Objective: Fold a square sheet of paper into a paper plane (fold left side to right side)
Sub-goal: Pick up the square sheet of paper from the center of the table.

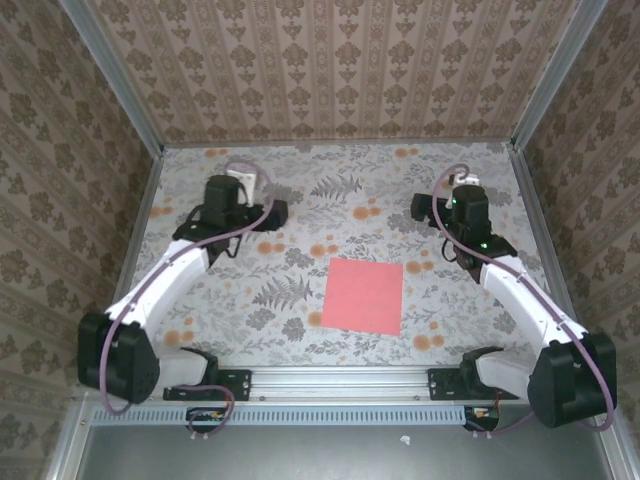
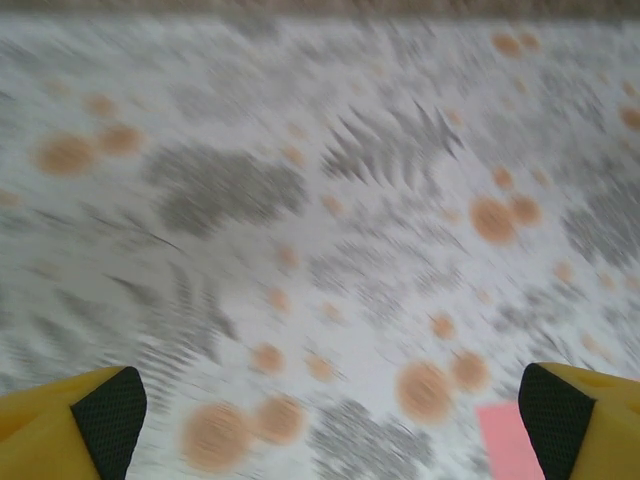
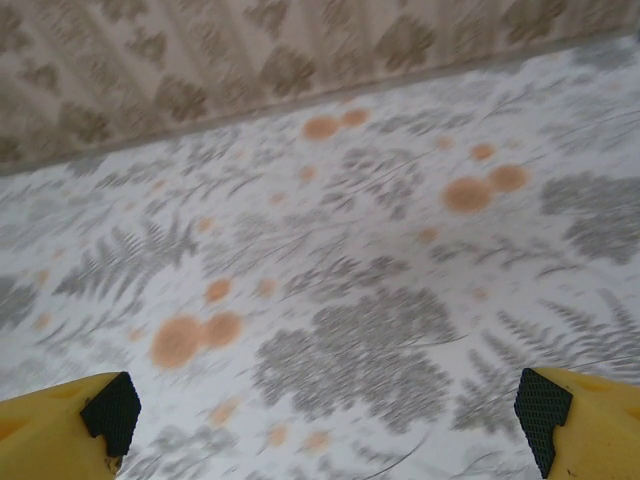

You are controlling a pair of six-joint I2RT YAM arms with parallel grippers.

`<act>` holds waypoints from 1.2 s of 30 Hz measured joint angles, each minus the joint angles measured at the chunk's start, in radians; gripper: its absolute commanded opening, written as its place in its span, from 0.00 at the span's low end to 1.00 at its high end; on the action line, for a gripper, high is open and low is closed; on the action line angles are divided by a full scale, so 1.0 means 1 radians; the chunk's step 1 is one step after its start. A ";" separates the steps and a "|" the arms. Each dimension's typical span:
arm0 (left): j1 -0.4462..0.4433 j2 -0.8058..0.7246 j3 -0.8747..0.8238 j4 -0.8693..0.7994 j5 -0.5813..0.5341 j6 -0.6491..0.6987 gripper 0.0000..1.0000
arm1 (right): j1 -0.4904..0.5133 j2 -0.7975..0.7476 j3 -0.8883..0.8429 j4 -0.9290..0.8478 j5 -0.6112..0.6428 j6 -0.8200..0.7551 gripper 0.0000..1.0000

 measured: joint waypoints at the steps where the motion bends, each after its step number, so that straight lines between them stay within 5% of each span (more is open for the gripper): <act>1: -0.036 0.040 0.019 -0.030 0.027 -0.018 0.96 | 0.026 0.017 0.031 -0.043 -0.003 0.009 1.00; 7: -0.199 0.181 0.042 -0.101 0.159 -0.120 0.89 | 0.145 0.099 0.088 -0.249 -0.029 0.064 1.00; 20: -0.358 0.349 0.027 -0.092 0.333 -0.249 0.73 | 0.290 0.334 0.073 -0.386 -0.079 0.101 1.00; 36: -0.436 0.460 0.027 -0.109 0.359 -0.306 0.59 | 0.315 0.464 0.069 -0.378 -0.082 0.158 1.00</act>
